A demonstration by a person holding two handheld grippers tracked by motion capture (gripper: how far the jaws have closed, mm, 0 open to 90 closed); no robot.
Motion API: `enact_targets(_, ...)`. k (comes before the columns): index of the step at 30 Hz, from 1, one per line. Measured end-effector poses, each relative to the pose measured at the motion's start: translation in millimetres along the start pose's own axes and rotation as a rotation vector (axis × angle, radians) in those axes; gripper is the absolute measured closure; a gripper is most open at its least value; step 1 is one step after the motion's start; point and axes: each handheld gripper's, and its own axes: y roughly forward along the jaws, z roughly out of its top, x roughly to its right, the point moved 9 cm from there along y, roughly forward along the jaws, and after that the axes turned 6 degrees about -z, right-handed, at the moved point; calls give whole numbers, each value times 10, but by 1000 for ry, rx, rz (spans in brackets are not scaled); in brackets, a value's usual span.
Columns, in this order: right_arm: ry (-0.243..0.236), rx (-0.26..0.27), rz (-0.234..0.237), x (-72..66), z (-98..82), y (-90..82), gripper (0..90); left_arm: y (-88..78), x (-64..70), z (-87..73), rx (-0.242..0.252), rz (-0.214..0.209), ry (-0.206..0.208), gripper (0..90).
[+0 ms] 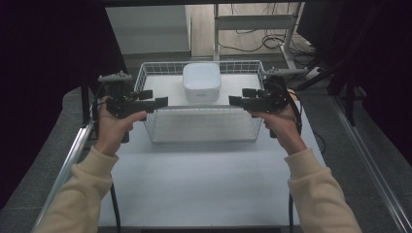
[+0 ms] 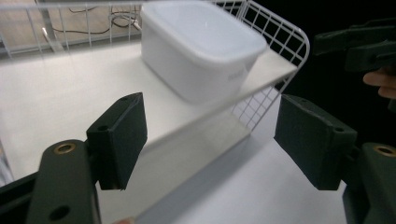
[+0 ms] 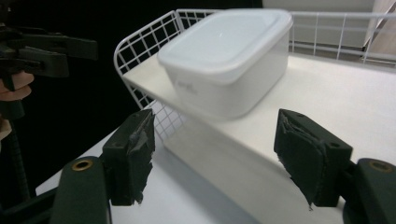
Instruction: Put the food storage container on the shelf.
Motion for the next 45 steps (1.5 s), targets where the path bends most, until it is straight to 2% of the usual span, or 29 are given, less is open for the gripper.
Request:
enact_targets(2, -14, 4, -1, -21, -88, -45, 282, -32, 16, -113, -2, 0, -1, 233)
enact_targets(3, -14, 4, -1, -21, -88, -45, 282, -32, 16, -113, -2, 0, -1, 231)
enact_targets(4, -38, 9, -6, -53, -213, -100, 276, -52, 30, -183, 1, 4, 5, 230)
enact_targets(7, -52, 15, -1, -101, -375, -158, 269, -84, 83, -438, -12, 10, 21, 228)
enact_targets(8, -56, 17, 2, -119, -435, -175, 267, -84, 83, -438, -12, 10, 21, 228)
enact_targets(9, -56, 17, 2, -119, -435, -175, 267, -88, 96, -512, -17, 10, 22, 228)
enact_targets(10, -66, 17, 6, -154, -571, -209, 261, -88, 119, -660, -25, 10, 22, 227)
enact_targets(12, -69, 24, 11, -171, -672, -233, 260, -89, 128, -805, -35, 10, 25, 225)
enact_targets(15, -70, 22, 14, -194, -868, -260, 259, -90, 127, -945, -39, 10, 10, 223)
enact_targets(16, -68, 19, 19, -201, -940, -265, 259, -80, 113, -1093, -52, 10, -2, 222)
enact_targets(17, -60, 18, 19, -208, -1015, -266, 259, -68, 108, -1166, -58, 8, -11, 222)
enact_targets(18, -58, 9, 19, -207, -1096, -265, 259, -55, 101, -1239, -68, 5, -19, 221)
enact_targets(19, -60, 0, 13, -204, -1177, -257, 259, -55, 101, -1239, -68, 5, -19, 220)
enact_targets(20, -65, -10, 1, -191, -1254, -252, 259, -29, 85, -1369, -84, 4, -31, 219)
enact_targets(25, -54, -46, -16, -155, -1575, -210, 256, 18, 23, -1640, -118, 27, -47, 218)
enact_targets(30, -78, -92, -36, -141, -1878, -147, 245, 38, -28, -1893, -150, 39, -65, 219)
enact_targets(31, -78, -92, -36, -141, -1878, -147, 245, 38, -28, -1893, -150, 39, -65, 219)
enact_targets(34, -84, -145, -41, -151, -2105, -66, 236, 87, -48, -2061, -196, 59, -46, 217)
enact_targets(38, -108, -185, -59, -146, -2246, 7, 233, 116, -58, -2118, -210, 72, -34, 214)
enact_targets(45, -110, -185, -68, -133, -2273, 34, 233, 144, -69, -2149, -215, 82, -28, 209)
